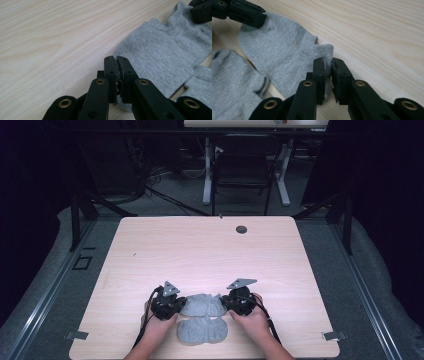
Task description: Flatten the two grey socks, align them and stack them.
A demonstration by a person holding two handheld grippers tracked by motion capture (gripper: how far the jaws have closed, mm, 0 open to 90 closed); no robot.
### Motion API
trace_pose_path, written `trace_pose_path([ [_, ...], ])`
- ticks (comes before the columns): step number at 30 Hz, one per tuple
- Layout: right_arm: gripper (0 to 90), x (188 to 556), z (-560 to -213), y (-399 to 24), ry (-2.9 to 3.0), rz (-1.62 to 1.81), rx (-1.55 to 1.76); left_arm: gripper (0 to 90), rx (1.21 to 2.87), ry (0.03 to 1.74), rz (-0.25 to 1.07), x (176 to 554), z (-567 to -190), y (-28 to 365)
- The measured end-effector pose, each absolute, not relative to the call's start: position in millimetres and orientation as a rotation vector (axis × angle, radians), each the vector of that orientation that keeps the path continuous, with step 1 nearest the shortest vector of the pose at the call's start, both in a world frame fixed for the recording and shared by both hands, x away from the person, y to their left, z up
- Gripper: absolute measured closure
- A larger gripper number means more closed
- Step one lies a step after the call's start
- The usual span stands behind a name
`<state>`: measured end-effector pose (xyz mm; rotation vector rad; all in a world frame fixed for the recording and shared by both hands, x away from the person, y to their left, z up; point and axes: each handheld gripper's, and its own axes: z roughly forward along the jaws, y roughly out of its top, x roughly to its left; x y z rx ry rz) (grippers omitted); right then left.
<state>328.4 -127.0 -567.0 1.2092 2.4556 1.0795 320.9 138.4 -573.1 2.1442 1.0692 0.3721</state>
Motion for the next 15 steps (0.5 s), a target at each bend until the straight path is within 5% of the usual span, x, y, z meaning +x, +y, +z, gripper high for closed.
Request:
trace_pose_path([
  [15,88.2,328.0,-564.0,-130.9,2.461,1.088,1.198,87.7,2.132,1.064,0.354,321.2,-571.2,139.9],
])
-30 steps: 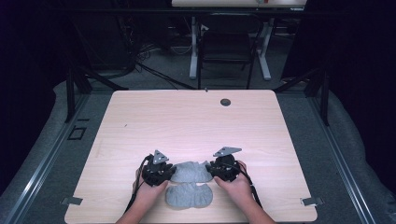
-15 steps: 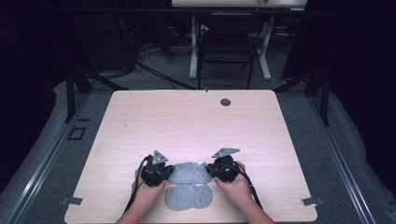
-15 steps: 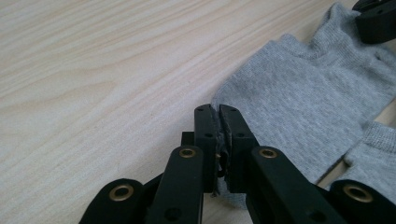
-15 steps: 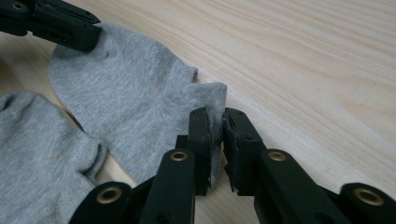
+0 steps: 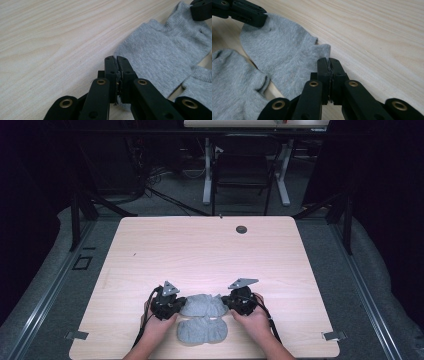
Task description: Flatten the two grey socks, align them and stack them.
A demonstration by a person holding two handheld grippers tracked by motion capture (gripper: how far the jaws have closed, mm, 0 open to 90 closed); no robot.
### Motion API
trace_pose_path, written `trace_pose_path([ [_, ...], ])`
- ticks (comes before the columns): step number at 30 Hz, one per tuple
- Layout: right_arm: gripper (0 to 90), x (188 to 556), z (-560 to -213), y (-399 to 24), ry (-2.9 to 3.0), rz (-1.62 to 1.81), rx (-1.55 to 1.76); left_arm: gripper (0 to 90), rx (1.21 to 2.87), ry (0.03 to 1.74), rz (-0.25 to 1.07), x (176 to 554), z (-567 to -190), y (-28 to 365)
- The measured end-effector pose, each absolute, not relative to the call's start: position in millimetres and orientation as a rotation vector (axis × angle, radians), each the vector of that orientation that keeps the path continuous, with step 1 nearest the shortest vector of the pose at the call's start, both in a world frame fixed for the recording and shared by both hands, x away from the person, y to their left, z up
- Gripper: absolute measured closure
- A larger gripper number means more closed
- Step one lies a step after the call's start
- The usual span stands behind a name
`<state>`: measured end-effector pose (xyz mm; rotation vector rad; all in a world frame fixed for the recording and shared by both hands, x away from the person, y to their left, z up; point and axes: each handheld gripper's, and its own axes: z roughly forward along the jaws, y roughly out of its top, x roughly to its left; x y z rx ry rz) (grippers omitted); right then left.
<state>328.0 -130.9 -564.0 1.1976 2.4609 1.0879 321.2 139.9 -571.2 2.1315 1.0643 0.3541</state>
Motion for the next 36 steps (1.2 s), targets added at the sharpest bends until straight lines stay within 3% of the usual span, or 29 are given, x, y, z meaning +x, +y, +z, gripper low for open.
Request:
trace_pose_path([
  [21,88.3,324.6,-534.0,-125.8,2.417,1.18,1.114,88.0,2.079,1.02,0.359,316.2,-547.6,146.8],
  [36,88.2,304.6,-515.5,-132.1,2.416,1.223,1.064,88.0,2.068,0.957,0.35,289.6,-527.8,155.3],
])
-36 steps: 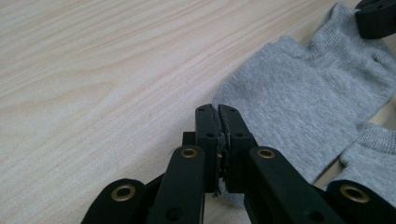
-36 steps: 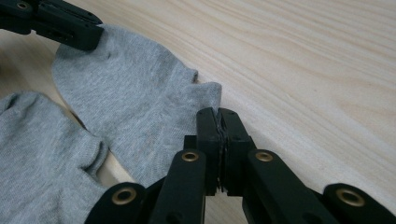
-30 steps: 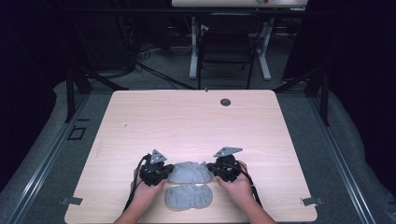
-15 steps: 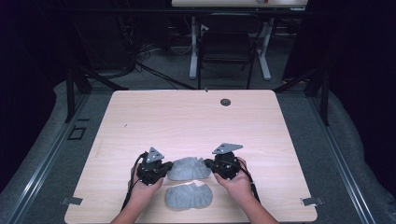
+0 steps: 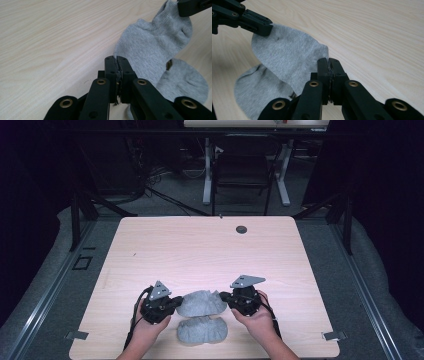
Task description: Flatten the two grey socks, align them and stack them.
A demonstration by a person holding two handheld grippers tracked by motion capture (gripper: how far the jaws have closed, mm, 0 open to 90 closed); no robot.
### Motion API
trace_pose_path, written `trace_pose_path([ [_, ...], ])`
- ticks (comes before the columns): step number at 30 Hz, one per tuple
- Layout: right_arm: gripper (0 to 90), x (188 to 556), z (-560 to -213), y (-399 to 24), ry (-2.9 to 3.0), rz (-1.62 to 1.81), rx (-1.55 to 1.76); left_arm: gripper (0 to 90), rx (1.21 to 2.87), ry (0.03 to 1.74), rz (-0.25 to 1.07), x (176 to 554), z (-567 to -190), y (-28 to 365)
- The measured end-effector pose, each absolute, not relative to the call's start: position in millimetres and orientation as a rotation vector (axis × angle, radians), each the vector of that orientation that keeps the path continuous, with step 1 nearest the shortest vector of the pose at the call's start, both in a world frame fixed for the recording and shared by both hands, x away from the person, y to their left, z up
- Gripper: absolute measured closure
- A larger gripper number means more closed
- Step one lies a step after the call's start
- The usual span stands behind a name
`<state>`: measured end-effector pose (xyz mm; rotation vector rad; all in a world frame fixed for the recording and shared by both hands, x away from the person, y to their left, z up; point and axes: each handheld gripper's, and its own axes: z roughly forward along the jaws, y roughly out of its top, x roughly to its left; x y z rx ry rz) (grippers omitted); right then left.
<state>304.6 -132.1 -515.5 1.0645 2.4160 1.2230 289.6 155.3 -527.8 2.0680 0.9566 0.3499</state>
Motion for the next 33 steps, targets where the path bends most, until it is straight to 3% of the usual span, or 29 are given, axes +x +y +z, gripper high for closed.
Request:
trace_pose_path([
  [19,88.2,261.1,-519.3,-134.1,2.494,1.221,1.013,88.1,2.096,0.946,0.276,251.0,-532.9,161.7],
  [33,88.2,254.9,-532.0,-139.1,2.518,1.2,1.036,88.0,2.114,0.952,0.239,244.2,-545.5,158.5],
])
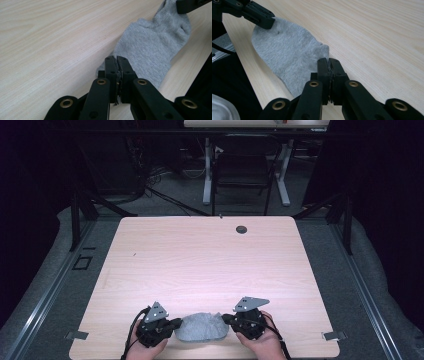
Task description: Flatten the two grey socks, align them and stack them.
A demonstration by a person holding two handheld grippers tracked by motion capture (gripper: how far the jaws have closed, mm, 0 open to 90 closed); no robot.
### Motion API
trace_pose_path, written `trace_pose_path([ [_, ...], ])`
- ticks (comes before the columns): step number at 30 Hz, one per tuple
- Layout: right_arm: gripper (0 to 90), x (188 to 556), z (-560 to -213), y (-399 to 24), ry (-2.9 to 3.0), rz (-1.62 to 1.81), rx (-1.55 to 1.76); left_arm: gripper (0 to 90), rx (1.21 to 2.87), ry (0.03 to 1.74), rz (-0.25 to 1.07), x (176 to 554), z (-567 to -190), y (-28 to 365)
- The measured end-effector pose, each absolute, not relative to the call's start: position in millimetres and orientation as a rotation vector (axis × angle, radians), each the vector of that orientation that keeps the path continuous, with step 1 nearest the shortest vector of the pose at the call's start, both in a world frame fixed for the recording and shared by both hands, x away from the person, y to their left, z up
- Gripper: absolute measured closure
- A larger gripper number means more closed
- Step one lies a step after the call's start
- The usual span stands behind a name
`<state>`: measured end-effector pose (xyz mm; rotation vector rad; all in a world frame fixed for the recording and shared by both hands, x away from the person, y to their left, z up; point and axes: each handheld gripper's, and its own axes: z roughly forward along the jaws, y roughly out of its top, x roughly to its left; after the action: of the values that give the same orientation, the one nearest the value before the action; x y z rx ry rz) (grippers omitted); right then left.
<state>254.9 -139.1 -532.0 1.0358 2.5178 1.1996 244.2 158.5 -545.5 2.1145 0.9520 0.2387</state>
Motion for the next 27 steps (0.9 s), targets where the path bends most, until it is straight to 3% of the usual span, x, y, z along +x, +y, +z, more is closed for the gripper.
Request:
trace_pose_path([
  [27,87.6,263.6,-554.4,-136.4,2.573,1.105,1.077,87.5,2.156,0.984,0.223,251.2,-564.5,156.1],
])
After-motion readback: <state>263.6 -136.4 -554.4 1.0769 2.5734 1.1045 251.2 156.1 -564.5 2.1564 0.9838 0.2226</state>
